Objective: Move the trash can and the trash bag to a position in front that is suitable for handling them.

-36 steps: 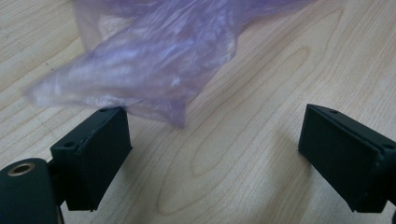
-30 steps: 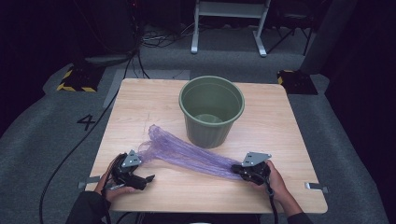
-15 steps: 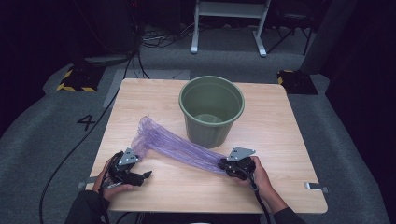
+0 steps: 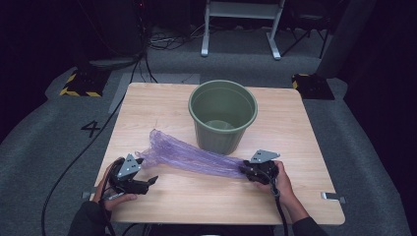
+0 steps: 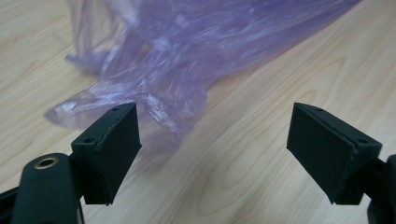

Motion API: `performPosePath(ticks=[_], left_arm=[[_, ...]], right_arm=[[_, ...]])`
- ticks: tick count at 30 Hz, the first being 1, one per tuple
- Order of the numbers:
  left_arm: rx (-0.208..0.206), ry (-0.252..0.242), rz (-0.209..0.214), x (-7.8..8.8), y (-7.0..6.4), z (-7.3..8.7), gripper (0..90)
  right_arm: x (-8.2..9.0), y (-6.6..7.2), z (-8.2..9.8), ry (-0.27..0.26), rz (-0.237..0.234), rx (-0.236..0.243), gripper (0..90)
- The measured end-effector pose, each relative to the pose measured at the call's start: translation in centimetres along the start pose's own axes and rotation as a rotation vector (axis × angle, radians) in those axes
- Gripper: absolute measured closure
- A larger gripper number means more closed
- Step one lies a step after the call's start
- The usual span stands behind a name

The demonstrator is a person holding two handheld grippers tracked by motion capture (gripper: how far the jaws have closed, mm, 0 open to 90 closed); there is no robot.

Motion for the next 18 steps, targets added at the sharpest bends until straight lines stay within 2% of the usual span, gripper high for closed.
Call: performPosePath(ticks=[3, 5, 6, 7, 10, 12, 16, 18], left_arm=[[-0.056, -0.003, 0.043, -1.0, -1.2, -1.5, 16.6], [-0.074, -0.009, 0.059, -1.5, -1.7, -2.1, 16.5], [-0.098, -0.009, 0.082, -2.2, -2.2, -2.7, 16.5], [-0.098, -0.009, 0.082, -2.2, -2.2, -2.7, 16.5], [-0.124, 0.008, 0.103, -3.6, -2.7, -3.3, 16.2], [-0.132, 0.016, 0.099, -4.9, -2.7, -3.6, 16.4], [-0.126, 0.015, 0.110, -6.2, -2.6, -3.8, 17.2], [-0.139, 0.026, 0.095, -7.0, -2.7, -3.9, 18.7]], right_arm=[[0.1, -0.1, 0.0, 0.000, -0.003, 0.000, 64.3], [0.1, -0.2, 0.0, -0.004, -0.008, -0.001, 61.7], [0.1, -0.2, 0.0, -0.004, -0.010, -0.002, 60.5], [0.1, -0.2, 0.0, -0.004, -0.010, -0.002, 60.5], [0.2, -0.2, -0.1, -0.014, -0.020, -0.004, 55.8], [0.3, -0.3, -0.1, -0.019, -0.030, 0.001, 55.7], [0.3, -0.3, -0.1, -0.025, -0.048, 0.000, 55.9], [0.3, -0.2, 0.0, -0.023, -0.061, -0.001, 57.4]])
Point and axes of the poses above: each handheld gripper's, and its own axes: x roughly backward along the jaws, z roughly out of its underside, y roughly to its left, the point moved 2 cm from there along -x, roughly forward along the jaws, and after that the axes turned 10 degrees about -y, right-handed, at the moved point
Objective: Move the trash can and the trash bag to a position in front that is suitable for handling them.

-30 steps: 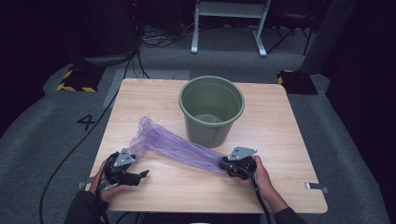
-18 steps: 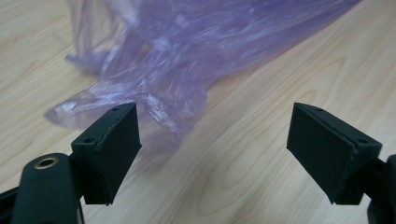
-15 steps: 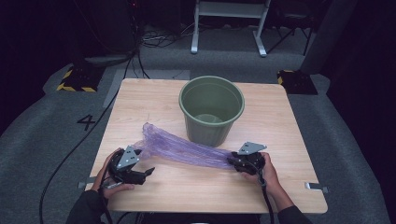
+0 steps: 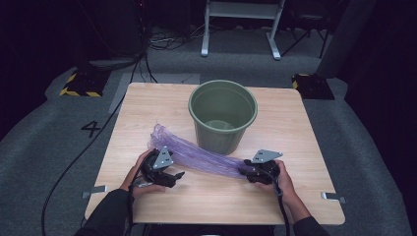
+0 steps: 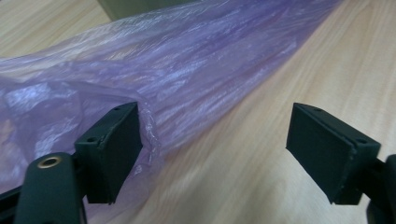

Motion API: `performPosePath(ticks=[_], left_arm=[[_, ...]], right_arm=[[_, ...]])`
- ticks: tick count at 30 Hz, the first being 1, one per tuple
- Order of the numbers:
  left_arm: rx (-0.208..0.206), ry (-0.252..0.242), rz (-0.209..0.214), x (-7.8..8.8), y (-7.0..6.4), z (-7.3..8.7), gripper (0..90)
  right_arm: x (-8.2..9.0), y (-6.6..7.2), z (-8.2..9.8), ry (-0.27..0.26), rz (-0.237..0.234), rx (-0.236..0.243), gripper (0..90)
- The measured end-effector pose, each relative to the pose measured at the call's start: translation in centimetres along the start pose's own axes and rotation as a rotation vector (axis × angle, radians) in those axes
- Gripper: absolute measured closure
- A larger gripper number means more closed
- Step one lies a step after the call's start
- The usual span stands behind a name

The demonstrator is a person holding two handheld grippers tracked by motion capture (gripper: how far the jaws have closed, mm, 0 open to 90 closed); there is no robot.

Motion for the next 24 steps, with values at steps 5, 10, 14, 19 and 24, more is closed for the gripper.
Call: performPosePath(ticks=[5, 10, 14, 19, 24], left_arm=[[-0.004, -0.005, -0.005, -1.3, 0.1, -0.3, 19.7], [0.039, -0.002, 0.020, -2.6, 0.7, -0.7, 29.2], [0.048, 0.016, 0.004, -3.3, 1.2, -0.5, 42.6], [0.015, 0.095, -0.045, -4.0, 1.5, 0.0, 62.2], [0.034, 0.094, -0.018, -4.0, 1.8, 0.4, 74.9]], right_arm=[[-0.3, 0.4, 0.1, 0.001, -0.044, 0.019, 64.9], [-0.5, 0.9, 0.1, 0.011, -0.071, 0.039, 62.6], [-0.3, 0.8, 0.2, 0.005, -0.085, 0.033, 60.6], [0.3, 0.7, 0.6, -0.010, -0.121, 0.033, 51.9], [1.4, 0.4, 1.0, -0.022, -0.134, 0.022, 42.8]])
Point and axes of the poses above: each handheld gripper's, and its own axes: x roughly backward along the jaws, z roughly out of its underside, y roughly to its left, the point moved 2 cm from there along -x, roughly forward along the jaws, and after that the axes turned 10 degrees about -y, right-handed, at the moved point
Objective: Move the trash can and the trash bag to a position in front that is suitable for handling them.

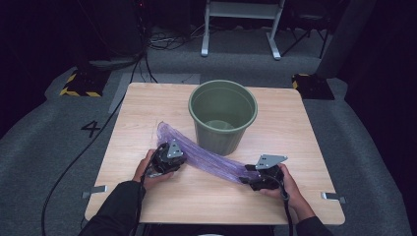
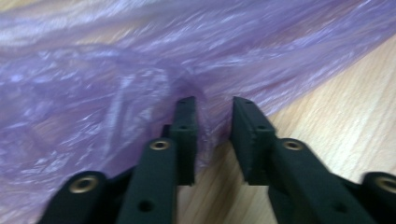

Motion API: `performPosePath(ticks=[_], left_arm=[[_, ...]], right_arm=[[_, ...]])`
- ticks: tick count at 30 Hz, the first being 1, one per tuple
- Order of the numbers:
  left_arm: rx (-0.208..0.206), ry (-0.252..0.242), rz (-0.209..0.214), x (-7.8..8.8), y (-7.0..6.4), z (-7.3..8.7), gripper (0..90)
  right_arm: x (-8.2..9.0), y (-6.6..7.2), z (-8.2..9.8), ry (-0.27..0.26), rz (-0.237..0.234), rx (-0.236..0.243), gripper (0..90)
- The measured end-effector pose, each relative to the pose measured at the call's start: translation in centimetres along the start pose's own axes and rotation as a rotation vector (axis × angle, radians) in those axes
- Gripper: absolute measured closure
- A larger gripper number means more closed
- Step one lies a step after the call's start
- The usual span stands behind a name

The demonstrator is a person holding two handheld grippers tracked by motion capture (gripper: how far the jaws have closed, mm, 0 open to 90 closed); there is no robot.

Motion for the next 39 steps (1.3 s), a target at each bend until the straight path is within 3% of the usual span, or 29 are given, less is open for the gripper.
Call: performPosePath(ticks=[4, 5, 7, 10, 12, 17, 18, 20, 21, 22, 23, 25, 28, 31, 34, 39], left_arm=[[0.005, -0.004, 0.013, 0.1, 0.2, 0.2, 85.4], [0.007, -0.006, 0.014, 0.1, 0.3, 0.3, 88.1], [0.008, -0.007, 0.013, 0.2, 0.5, 0.4, 89.7], [0.023, -0.009, -0.003, 0.4, 0.9, 0.7, 89.8], [0.020, -0.002, -0.014, 0.6, 1.2, 0.9, 89.8], [0.047, -0.006, -0.027, 1.4, 2.1, 1.6, 89.7], [0.053, -0.008, -0.031, 1.5, 2.2, 1.8, 85.8], [0.062, -0.015, -0.033, 1.6, 2.4, 1.9, 83.4], [0.073, -0.022, -0.030, 1.7, 2.4, 1.9, 67.3], [0.076, -0.025, -0.028, 1.8, 2.4, 1.9, 61.0], [0.079, -0.027, -0.034, 1.8, 2.4, 1.9, 61.0], [0.089, -0.042, -0.036, 2.0, 2.3, 1.7, 36.4], [0.094, -0.093, 0.008, 2.7, 2.1, 1.4, 19.1], [0.056, -0.132, 0.006, 3.4, 1.4, 0.7, 15.9], [0.034, -0.185, 0.047, 3.8, 0.4, -0.1, 15.6], [-0.019, -0.202, 0.072, 2.9, -1.0, -1.6, 15.6]], right_arm=[[0.9, -0.1, 0.2, -0.004, 0.025, -0.014, 39.1], [1.2, -0.1, 0.3, -0.005, 0.013, -0.010, 39.0], [2.0, 0.0, 0.3, -0.016, 0.001, 0.002, 39.3], [3.0, -0.2, 0.5, -0.038, 0.010, -0.024, 40.7], [3.2, -0.3, 0.9, -0.024, 0.025, -0.027, 40.9], [2.4, -0.1, 1.5, 0.034, 0.057, -0.004, 52.4], [1.9, -0.2, 1.5, 0.027, 0.062, -0.011, 58.7], [1.7, -0.2, 1.5, 0.028, 0.066, -0.005, 60.7], [1.4, -0.4, 1.4, 0.016, 0.094, -0.001, 69.3], [1.3, -0.5, 1.4, 0.008, 0.098, -0.004, 71.8], [1.3, -0.5, 1.4, 0.008, 0.098, -0.004, 71.8], [1.0, -0.7, 1.4, -0.008, 0.099, -0.009, 77.3], [0.7, -1.0, 1.2, -0.013, 0.126, 0.001, 81.1], [0.6, -1.2, 1.1, -0.010, 0.128, 0.002, 81.7], [0.6, -1.4, 1.1, -0.007, 0.122, 0.004, 81.7], [0.6, -1.3, 0.7, -0.011, 0.094, 0.010, 81.2]])
Point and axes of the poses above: each handheld gripper's, and its own axes: x roughly backward along the jaws, z roughly out of its underside, y roughly to its left, the point moved 2 cm from there along -x, roughly forward along the jaws, and after that the axes turned 10 degrees about -y, right-handed, at the moved point
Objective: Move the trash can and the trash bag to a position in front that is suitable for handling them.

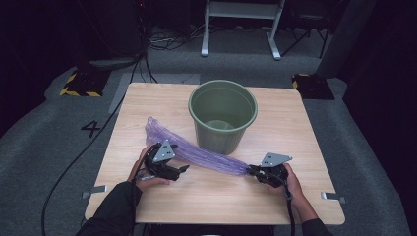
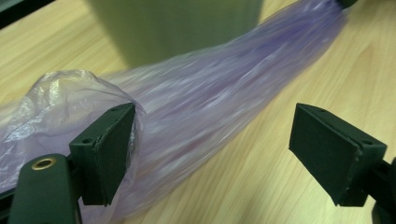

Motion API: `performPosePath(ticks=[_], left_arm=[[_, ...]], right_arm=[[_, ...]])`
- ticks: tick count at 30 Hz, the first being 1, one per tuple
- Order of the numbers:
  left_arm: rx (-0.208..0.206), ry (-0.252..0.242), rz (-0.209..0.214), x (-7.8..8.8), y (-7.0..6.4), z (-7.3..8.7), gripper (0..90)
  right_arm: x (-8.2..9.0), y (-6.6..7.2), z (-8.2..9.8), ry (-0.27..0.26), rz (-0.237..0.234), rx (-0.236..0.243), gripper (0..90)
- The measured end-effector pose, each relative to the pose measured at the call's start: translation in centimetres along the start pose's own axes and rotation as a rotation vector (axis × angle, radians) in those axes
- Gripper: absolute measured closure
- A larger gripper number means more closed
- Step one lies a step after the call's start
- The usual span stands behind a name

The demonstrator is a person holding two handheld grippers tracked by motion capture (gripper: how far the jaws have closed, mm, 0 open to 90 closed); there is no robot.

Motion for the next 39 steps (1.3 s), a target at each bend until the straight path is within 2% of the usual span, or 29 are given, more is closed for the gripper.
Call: performPosePath(ticks=[5, 8, 9, 12, 13, 14, 15, 16, 18, 19, 21, 22, 23, 24, 26, 28, 29, 32, 33, 34, 35, 39], left_arm=[[-0.022, 0.064, 0.017, -2.3, 0.0, -0.1, 15.6], [-0.004, 0.100, 0.038, -3.2, 0.4, 0.2, 15.7], [0.009, 0.106, 0.039, -3.5, 0.6, 0.4, 15.7], [0.000, 0.151, 0.052, -4.4, 0.8, 1.0, 18.6], [-0.006, 0.163, 0.059, -4.6, 0.8, 1.1, 28.6], [-0.003, 0.167, 0.062, -4.8, 0.9, 1.3, 28.6], [0.008, 0.159, 0.067, -4.9, 0.9, 1.3, 31.6], [0.017, 0.153, 0.072, -4.9, 1.1, 1.4, 38.4], [0.018, 0.146, 0.071, -4.9, 1.3, 1.4, 41.4], [0.030, 0.140, 0.067, -4.9, 1.4, 1.4, 53.2], [0.033, 0.139, 0.069, -4.9, 1.5, 1.5, 56.2], [0.041, 0.137, 0.072, -4.9, 1.6, 1.5, 64.2], [0.038, 0.140, 0.068, -4.8, 1.6, 1.5, 64.2], [0.032, 0.147, 0.059, -4.8, 1.6, 1.5, 71.8], [0.023, 0.157, 0.045, -4.7, 1.6, 1.4, 74.7], [0.021, 0.167, 0.028, -4.5, 1.6, 1.5, 79.8], [0.011, 0.172, 0.014, -4.5, 1.6, 1.5, 82.9], [0.023, 0.172, -0.007, -4.3, 1.9, 1.7, 88.4], [0.023, 0.176, -0.012, -4.2, 2.0, 1.7, 89.1], [0.027, 0.176, -0.020, -4.1, 2.1, 1.8, 89.4], [0.025, 0.178, -0.026, -4.0, 2.2, 1.8, 89.4], [0.042, 0.179, -0.039, -3.6, 2.4, 2.0, 89.6]], right_arm=[[-0.2, 0.6, -0.3, 0.010, -0.047, 0.029, 80.9], [-0.1, 0.9, -0.3, 0.019, -0.083, 0.050, 80.9], [-0.1, 0.9, -0.3, 0.019, -0.083, 0.050, 80.9], [-0.1, 0.9, -0.2, 0.012, -0.086, 0.049, 80.4], [-0.1, 0.9, -0.2, 0.011, -0.084, 0.048, 80.0], [-0.1, 0.9, -0.2, 0.011, -0.084, 0.048, 80.0], [-0.1, 0.9, -0.2, 0.007, -0.087, 0.046, 79.6], [0.0, 0.9, -0.2, 0.004, -0.079, 0.046, 79.1], [0.0, 0.8, -0.2, 0.002, -0.080, 0.044, 78.9], [0.0, 0.8, -0.2, -0.002, -0.071, 0.043, 77.0], [0.0, 0.7, -0.2, -0.005, -0.068, 0.040, 76.5], [0.0, 0.6, -0.2, -0.005, -0.057, 0.034, 74.1], [0.0, 0.6, -0.2, -0.005, -0.057, 0.034, 74.1], [-0.1, 0.5, -0.1, -0.010, -0.047, 0.029, 72.0], [-0.1, 0.5, -0.1, -0.010, -0.043, 0.025, 70.5], [-0.1, 0.4, -0.1, -0.009, -0.032, 0.017, 67.3], [-0.1, 0.3, -0.1, -0.008, -0.025, 0.019, 63.2], [0.0, 0.0, 0.0, -0.012, -0.007, -0.007, 51.7], [0.1, -0.1, 0.0, -0.018, -0.009, -0.018, 47.2], [0.2, -0.4, 0.1, -0.018, 0.000, -0.041, 37.4], [0.2, -0.4, 0.1, -0.018, 0.000, -0.041, 37.4], [0.7, -0.8, 0.4, -0.013, 0.002, -0.064, 25.2]])
Point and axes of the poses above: each handheld gripper's, and its own axes: x roughly backward along the jaws, z roughly out of its underside, y roughly to its left, the point moved 2 cm from there along -x, roughly forward along the jaws, and after that the axes turned 10 degrees about -y, right-handed, at the moved point
